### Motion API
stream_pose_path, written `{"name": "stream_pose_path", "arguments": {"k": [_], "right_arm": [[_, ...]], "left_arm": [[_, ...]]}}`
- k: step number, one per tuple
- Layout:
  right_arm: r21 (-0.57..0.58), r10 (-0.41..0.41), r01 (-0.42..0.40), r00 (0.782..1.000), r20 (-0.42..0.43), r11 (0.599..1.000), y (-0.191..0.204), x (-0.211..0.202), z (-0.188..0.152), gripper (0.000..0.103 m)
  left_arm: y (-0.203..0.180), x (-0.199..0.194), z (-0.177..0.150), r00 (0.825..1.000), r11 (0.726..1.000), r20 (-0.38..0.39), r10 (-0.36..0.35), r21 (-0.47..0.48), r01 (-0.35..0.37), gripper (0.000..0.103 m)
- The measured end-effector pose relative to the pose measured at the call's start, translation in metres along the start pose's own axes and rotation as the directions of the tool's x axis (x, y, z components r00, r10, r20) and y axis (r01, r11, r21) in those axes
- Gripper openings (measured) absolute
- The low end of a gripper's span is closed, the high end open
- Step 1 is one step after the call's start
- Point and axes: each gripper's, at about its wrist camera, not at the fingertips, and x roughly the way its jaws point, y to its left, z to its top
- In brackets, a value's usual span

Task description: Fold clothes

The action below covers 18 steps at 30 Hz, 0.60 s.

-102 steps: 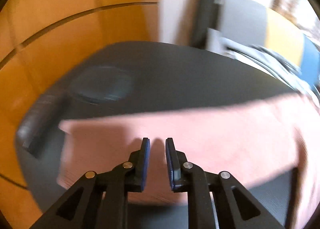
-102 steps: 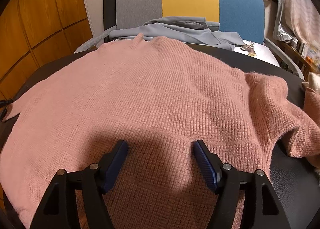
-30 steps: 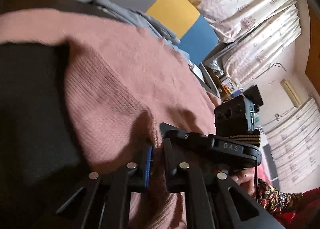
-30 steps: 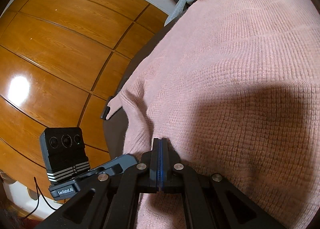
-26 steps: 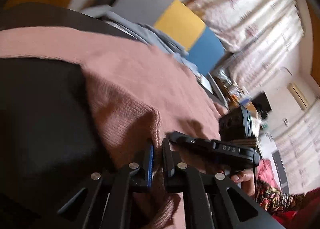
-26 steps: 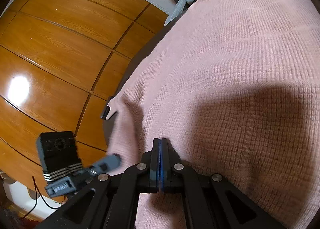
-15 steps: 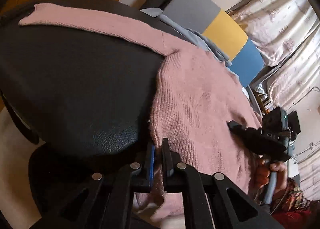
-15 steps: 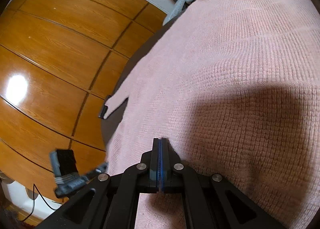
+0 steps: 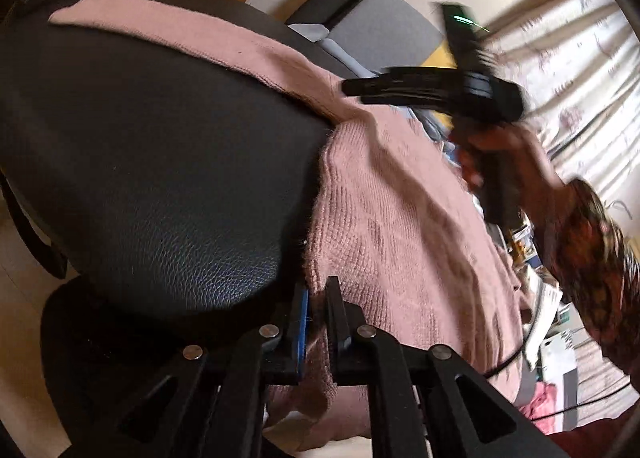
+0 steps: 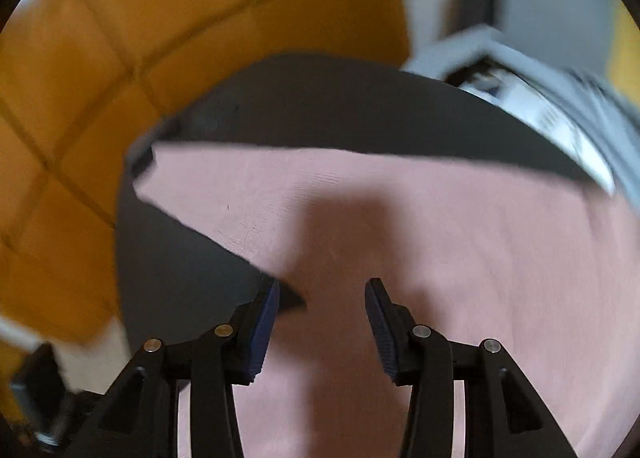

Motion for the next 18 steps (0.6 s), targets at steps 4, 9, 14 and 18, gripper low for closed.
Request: {"name": "stream_pose_path", "arguments": {"k": [4,9,14,18], "right_arm": [[-0.187,-0.146,0.116,0.977,-0.157,0.975,0.015,0.058,0.018,0.033],[-0.077,-0.168,0.162,0.982,-0.088,0.984,-0.003,0.071,0.039,0.015],[0.031,-0.167,0.168,0.985,-0.036,0.985,-0.022,0.083,0.06,0.015],[0.079,-0.151,0.149,0.989,0.009,0.986,-0.029,0.09,0.071,0.02]], "left_arm": [[0.002,-0.001,0.0,1.0,1.0,0.003,-0.007,-0.005,0.007,0.008],[0.007,-0.002,0.01,0.999,1.0,0.034,0.011,-0.029,-0.01,0.008],[0.018,-0.001,0.032,0.997,0.997,0.055,0.056,-0.055,-0.053,0.008],[0.02,0.0,0.039,0.998,0.997,0.034,0.048,-0.064,-0.046,0.008]]}}
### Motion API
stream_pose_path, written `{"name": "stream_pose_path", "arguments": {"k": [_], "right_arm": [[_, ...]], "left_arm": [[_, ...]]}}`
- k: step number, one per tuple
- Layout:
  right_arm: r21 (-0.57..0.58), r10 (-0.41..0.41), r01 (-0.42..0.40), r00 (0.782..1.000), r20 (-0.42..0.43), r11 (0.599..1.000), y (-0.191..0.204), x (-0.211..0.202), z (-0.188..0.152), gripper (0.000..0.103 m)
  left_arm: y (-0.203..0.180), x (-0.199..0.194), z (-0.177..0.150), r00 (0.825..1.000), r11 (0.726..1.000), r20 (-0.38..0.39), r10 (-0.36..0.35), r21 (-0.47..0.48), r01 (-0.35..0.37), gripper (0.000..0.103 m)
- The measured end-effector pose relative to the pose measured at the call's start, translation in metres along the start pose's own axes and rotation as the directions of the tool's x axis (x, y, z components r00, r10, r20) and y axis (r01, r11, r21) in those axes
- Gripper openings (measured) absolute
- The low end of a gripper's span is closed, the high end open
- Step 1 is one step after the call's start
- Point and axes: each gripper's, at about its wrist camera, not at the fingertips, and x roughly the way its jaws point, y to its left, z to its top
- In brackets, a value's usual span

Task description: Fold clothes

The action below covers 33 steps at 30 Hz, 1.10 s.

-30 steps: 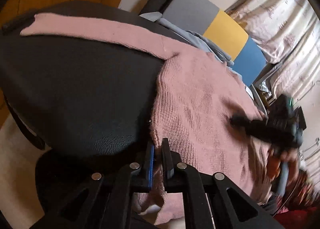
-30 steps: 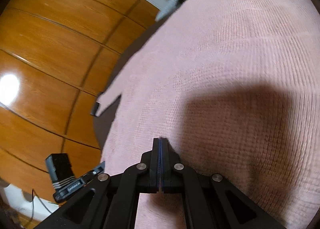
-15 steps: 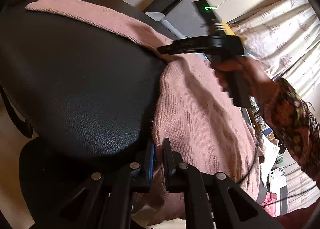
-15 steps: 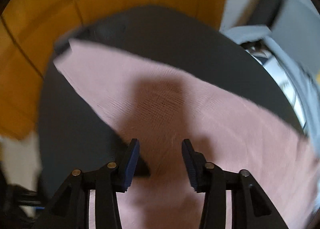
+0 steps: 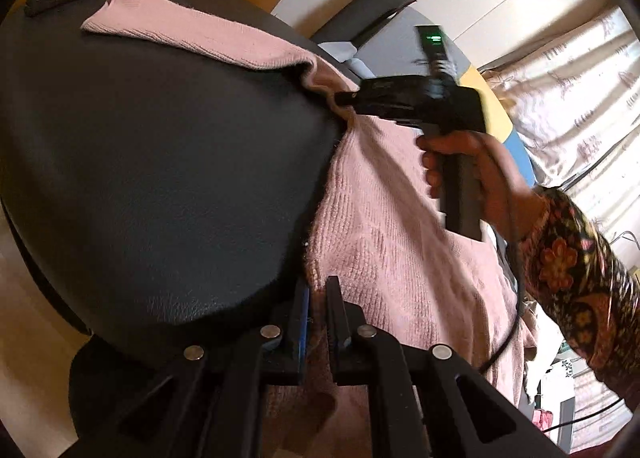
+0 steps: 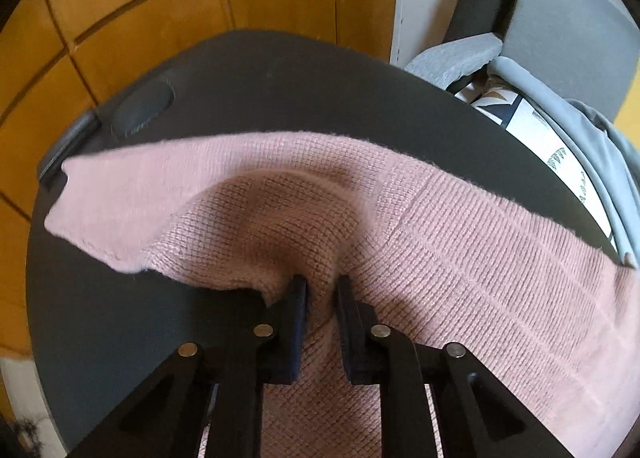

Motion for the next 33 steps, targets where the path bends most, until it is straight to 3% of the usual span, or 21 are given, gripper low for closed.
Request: {"name": "stream_pose_path", "arguments": {"k": [2,3,5,7,12,15,19,21,25,27,30,33], "right_arm": [[0.027,0.067,-0.067,0.998,0.01,0.997,-0.005,-0.011,-0.003,0.035],[0.05,0.11,-0.111,0.994,0.024,0.993,-0.01,-0.02,-0.007,0.035],[0.119,0.177,-0.194,0.975,0.135,0.974,-0.029,-0.061,-0.032,0.043],[0.13,0.159,-0.18,0.975,0.158,0.975,-0.042,-0.09,-0.059,0.046],[0.148,-0.036,0.022,0.995,0.091,0.989,-0.08,-0.144,-0.156,0.046],[0.185,-0.095,0.087,0.995,0.04,0.979,-0.096,-0.156,-0.201,0.046],[0.228,-0.124,0.123,0.992,-0.008,0.966,-0.107,-0.147,-0.238,0.057],[0.187,-0.16,0.147,0.985,0.057,0.971,-0.097,-0.148,-0.25,0.059],[0.301,-0.019,-0.026,0.989,0.146,0.953,-0.11,-0.187,-0.271,0.059],[0.44,-0.058,-0.055,0.97,0.238,0.896,-0.147,-0.226,-0.305,0.059],[0.623,-0.146,-0.116,0.924,0.354,0.774,-0.202,-0.284,-0.356,0.064],[0.779,-0.426,0.068,0.865,0.266,0.624,-0.263,-0.349,-0.425,0.068]], "left_arm": [[-0.003,-0.007,-0.001,0.999,0.999,0.013,0.031,0.015,-0.031,0.008],[-0.004,-0.013,-0.003,0.999,0.999,0.034,0.042,0.016,-0.043,0.008],[-0.005,-0.025,-0.003,0.996,0.999,0.075,0.048,0.011,-0.049,0.008],[-0.008,-0.036,-0.001,0.992,0.999,0.116,0.043,0.003,-0.044,0.008],[-0.056,-0.031,0.01,0.991,0.987,0.127,0.039,0.152,-0.059,0.012],[-0.093,0.005,0.012,0.997,0.969,0.066,0.033,0.243,-0.048,0.014],[-0.13,0.065,0.018,0.997,0.948,-0.009,0.077,0.311,-0.071,0.014],[-0.14,0.085,0.017,0.993,0.941,-0.053,0.103,0.328,-0.08,0.014],[-0.165,0.119,0.017,0.985,0.908,-0.062,0.162,0.4,-0.125,0.015],[-0.17,0.129,0.015,0.986,0.886,-0.004,0.168,0.44,-0.149,0.019],[-0.166,0.13,0.012,0.99,0.887,0.025,0.14,0.442,-0.136,0.02],[-0.154,0.126,0.015,0.997,0.917,0.013,0.076,0.392,-0.075,0.02]]}}
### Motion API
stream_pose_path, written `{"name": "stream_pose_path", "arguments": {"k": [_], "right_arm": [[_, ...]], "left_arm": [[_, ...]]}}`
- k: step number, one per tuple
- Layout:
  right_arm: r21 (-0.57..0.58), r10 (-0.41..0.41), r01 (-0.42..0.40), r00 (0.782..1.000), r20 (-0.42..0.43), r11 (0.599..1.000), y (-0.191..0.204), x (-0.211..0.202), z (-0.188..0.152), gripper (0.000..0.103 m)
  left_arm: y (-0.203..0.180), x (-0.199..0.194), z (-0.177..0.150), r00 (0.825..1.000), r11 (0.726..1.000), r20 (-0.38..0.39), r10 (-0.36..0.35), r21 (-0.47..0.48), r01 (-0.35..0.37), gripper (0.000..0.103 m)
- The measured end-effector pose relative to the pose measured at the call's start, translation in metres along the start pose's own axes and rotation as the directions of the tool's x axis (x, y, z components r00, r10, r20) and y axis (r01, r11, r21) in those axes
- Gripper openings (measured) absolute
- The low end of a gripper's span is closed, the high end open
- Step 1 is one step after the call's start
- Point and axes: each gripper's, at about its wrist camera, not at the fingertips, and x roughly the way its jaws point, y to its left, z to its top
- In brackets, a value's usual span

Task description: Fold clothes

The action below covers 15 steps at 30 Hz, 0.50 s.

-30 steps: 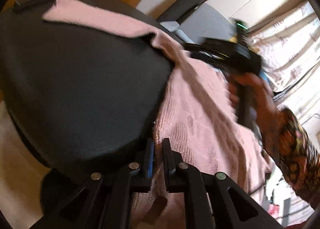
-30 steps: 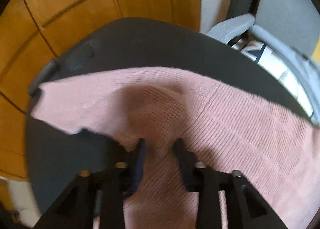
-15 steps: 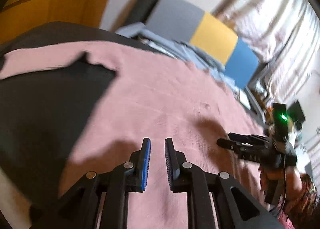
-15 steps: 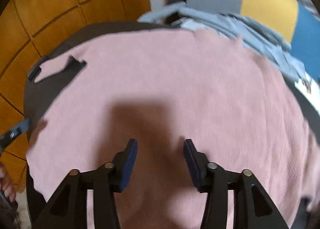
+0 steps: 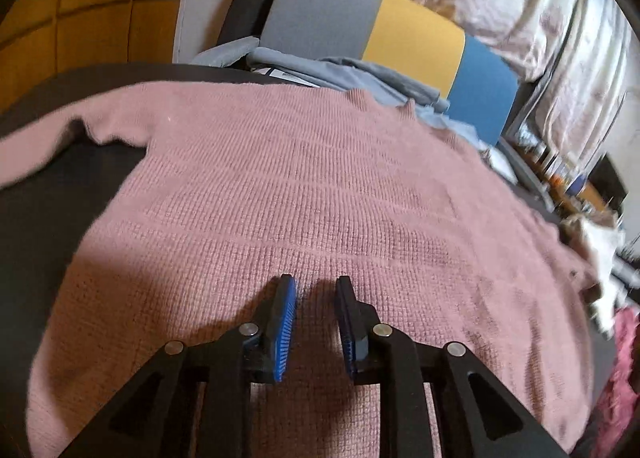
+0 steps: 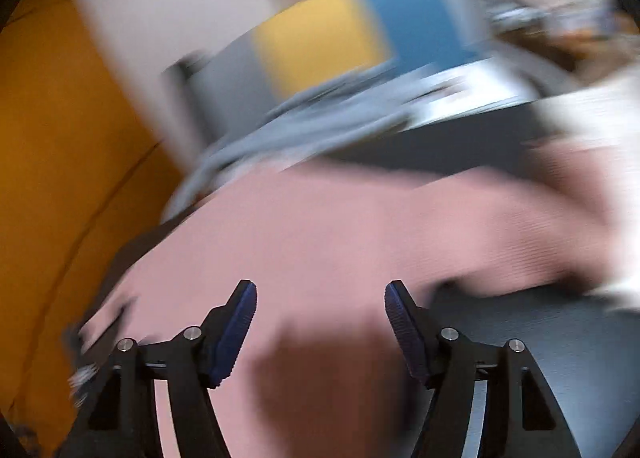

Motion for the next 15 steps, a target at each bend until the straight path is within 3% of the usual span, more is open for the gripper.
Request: {"name": "stream_pose_path", "arguments": {"k": [1,3,5,6,7,9,11,15], "right_arm": [[0.027,-0.084,0.084,0.996,0.026,0.996,-0.029,-0.013,0.008,0.068],[0.097,-0.197,0.196,0.98,-0.002,0.976,-0.084,-0.03,0.014,0.068],[0.163,-0.219,0.225,0.974,-0.051,0.961,-0.12,-0.038,0.008,0.068],[0.214,-0.185,0.196,0.98,-0.072,0.957,-0.131,-0.04,0.002,0.068],[0.297,-0.085,0.098,0.995,-0.059,0.95,-0.142,-0.041,-0.007,0.068],[0.469,0.097,-0.086,0.995,0.001,0.879,-0.164,-0.039,-0.023,0.068],[0.59,0.158,-0.156,0.986,0.048,0.792,-0.175,-0.024,-0.032,0.069],[0.708,0.246,-0.263,0.961,0.129,0.655,-0.192,0.017,-0.027,0.069]], "left_arm": [[0.005,-0.002,-0.001,1.0,1.0,0.004,-0.021,-0.019,0.021,0.02],[0.011,-0.001,-0.001,0.998,0.997,0.009,-0.055,-0.051,0.055,0.02],[0.013,0.001,-0.002,0.998,0.996,0.014,-0.066,-0.061,0.067,0.02],[0.012,0.001,-0.002,0.998,0.996,0.015,-0.063,-0.06,0.064,0.02],[0.011,0.001,-0.002,0.998,0.997,0.016,-0.057,-0.054,0.058,0.02],[0.008,0.002,-0.002,0.999,0.998,0.013,-0.039,-0.039,0.039,0.02],[0.006,0.001,-0.002,0.999,0.999,0.013,-0.031,-0.032,0.031,0.02],[0.009,-0.001,-0.003,0.999,0.998,0.016,-0.042,-0.04,0.043,0.02]]}}
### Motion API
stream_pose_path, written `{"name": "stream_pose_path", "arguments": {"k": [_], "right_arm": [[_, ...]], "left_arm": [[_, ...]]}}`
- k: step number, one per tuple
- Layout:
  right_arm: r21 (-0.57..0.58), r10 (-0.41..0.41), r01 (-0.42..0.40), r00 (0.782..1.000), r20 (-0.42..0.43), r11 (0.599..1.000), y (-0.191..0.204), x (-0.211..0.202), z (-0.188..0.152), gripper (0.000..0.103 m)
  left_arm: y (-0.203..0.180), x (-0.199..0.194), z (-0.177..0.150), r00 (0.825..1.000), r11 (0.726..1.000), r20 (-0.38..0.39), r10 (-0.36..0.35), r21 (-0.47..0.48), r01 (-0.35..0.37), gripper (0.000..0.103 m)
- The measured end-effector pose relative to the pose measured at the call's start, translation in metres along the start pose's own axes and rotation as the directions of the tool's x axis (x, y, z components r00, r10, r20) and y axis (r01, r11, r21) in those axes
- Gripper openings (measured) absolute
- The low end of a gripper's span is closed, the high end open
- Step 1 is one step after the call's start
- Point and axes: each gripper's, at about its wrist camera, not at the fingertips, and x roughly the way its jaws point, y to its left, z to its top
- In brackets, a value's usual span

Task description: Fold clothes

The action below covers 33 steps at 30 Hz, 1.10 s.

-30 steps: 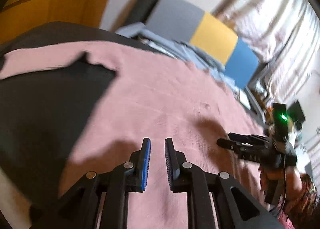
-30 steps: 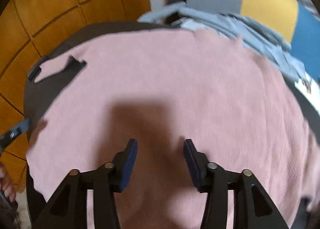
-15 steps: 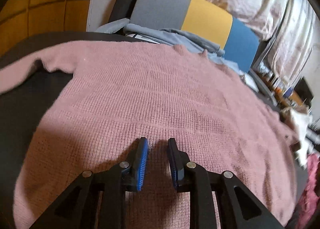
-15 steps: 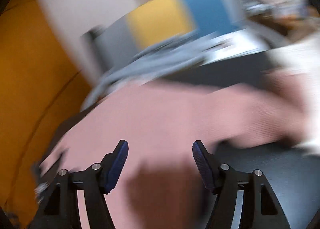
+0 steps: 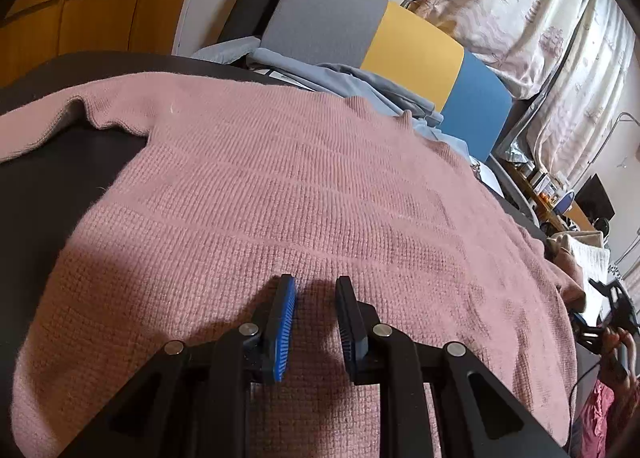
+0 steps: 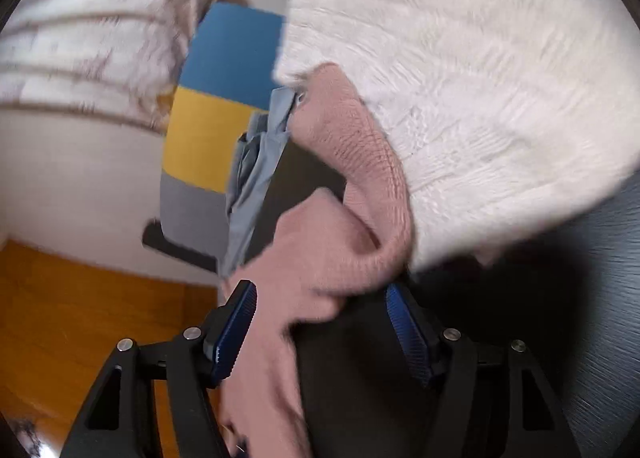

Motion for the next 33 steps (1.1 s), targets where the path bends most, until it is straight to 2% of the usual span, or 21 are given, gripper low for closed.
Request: {"name": "stream_pose_path", "arguments": {"k": [1,2,3,4,5,7,8,10,12,14,15,18,20,22,23,25,26,28,30,31,33], "right_arm": [[0.04,0.018,-0.019,1.0,0.015,0.999,-0.004,0.01,0.002,0.069],[0.078,0.034,-0.036,0.999,0.031,0.996,-0.007,0.019,0.004,0.06],[0.096,0.031,-0.036,0.998,0.046,0.995,-0.008,0.024,0.007,0.048],[0.078,0.023,-0.026,0.999,0.036,0.997,-0.003,0.026,0.009,0.022],[0.055,0.014,-0.015,1.0,0.028,0.998,0.003,0.028,0.011,0.013],[-0.13,-0.039,0.05,0.996,0.081,0.99,0.042,0.012,0.013,0.009],[-0.222,-0.062,0.086,0.992,0.113,0.971,0.061,0.004,0.013,0.009],[-0.431,-0.086,0.195,0.962,0.259,0.881,0.109,-0.02,0.008,0.007],[-0.533,-0.065,0.252,0.937,0.344,0.808,0.137,-0.041,0.0,0.007],[-0.579,-0.083,0.309,0.92,0.382,0.754,0.145,-0.052,-0.004,0.007],[-0.598,-0.112,0.342,0.915,0.387,0.725,0.144,-0.051,-0.005,0.007],[-0.592,-0.271,0.433,0.898,0.346,0.68,0.112,-0.034,0.001,0.007],[-0.538,-0.371,0.436,0.9,0.23,0.722,0.077,-0.025,0.005,0.01],[-0.488,-0.346,0.396,0.918,0.193,0.777,0.063,-0.035,-0.004,0.017],[-0.495,-0.301,0.356,0.934,0.191,0.792,0.065,-0.047,-0.017,0.033],[-0.519,-0.239,0.294,0.956,0.171,0.803,0.071,-0.062,-0.044,0.052],[-0.546,-0.233,0.263,0.964,0.126,0.796,0.073,-0.062,-0.06,0.052],[-0.596,-0.238,0.202,0.971,0.019,0.777,0.079,-0.05,-0.087,0.052],[-0.623,-0.258,0.162,0.964,-0.067,0.766,0.081,-0.028,-0.107,0.052],[-0.625,-0.269,0.146,0.957,-0.108,0.767,0.081,-0.016,-0.113,0.052],[-0.575,-0.267,0.116,0.946,-0.185,0.81,0.077,0.014,-0.111,0.052]], "left_arm": [[0.001,0.0,0.0,1.0,1.0,0.0,-0.004,-0.004,0.004,0.02],[0.002,0.0,0.0,1.0,1.0,0.001,-0.011,-0.009,0.011,0.02],[0.004,0.0,0.0,1.0,1.0,0.001,-0.015,-0.013,0.015,0.02],[0.005,-0.001,0.001,1.0,1.0,0.001,-0.02,-0.017,0.02,0.02],[0.006,0.0,0.001,1.0,0.999,0.001,-0.026,-0.022,0.026,0.02],[0.008,0.0,0.001,0.999,0.999,0.003,-0.036,-0.031,0.036,0.02],[0.008,0.0,0.001,0.999,0.999,0.003,-0.041,-0.035,0.041,0.02],[0.009,0.0,0.001,0.999,0.998,0.004,-0.044,-0.039,0.045,0.02],[0.009,0.001,0.001,0.999,0.998,0.005,-0.046,-0.041,0.046,0.02],[0.008,0.002,0.002,0.999,0.998,0.004,-0.043,-0.04,0.044,0.02],[0.008,0.002,0.002,0.999,0.998,0.004,-0.042,-0.039,0.042,0.02],[0.009,0.002,0.002,0.999,0.998,0.002,-0.042,-0.039,0.042,0.02],[0.008,-0.004,-0.002,0.999,0.998,0.003,-0.044,-0.045,0.044,0.02],[0.008,-0.003,-0.002,0.999,0.998,0.003,-0.043,-0.047,0.043,0.02],[0.004,-0.002,-0.001,1.0,0.999,-0.005,-0.027,-0.038,0.027,0.02],[-0.014,-0.003,0.002,1.0,1.0,-0.028,0.01,0.019,-0.01,0.019],[-0.024,-0.003,0.003,0.999,0.999,-0.039,0.027,0.047,-0.026,0.019],[-0.054,-0.009,-0.003,0.993,0.991,-0.044,-0.114,0.07,0.116,0.019],[-0.09,-0.014,-0.011,0.972,0.964,-0.065,-0.225,0.132,0.232,0.019],[-0.111,-0.016,-0.017,0.96,0.944,-0.083,-0.266,0.181,0.277,0.019],[-0.168,-0.017,-0.039,0.93,0.86,-0.158,-0.332,0.353,0.368,0.021]]}}
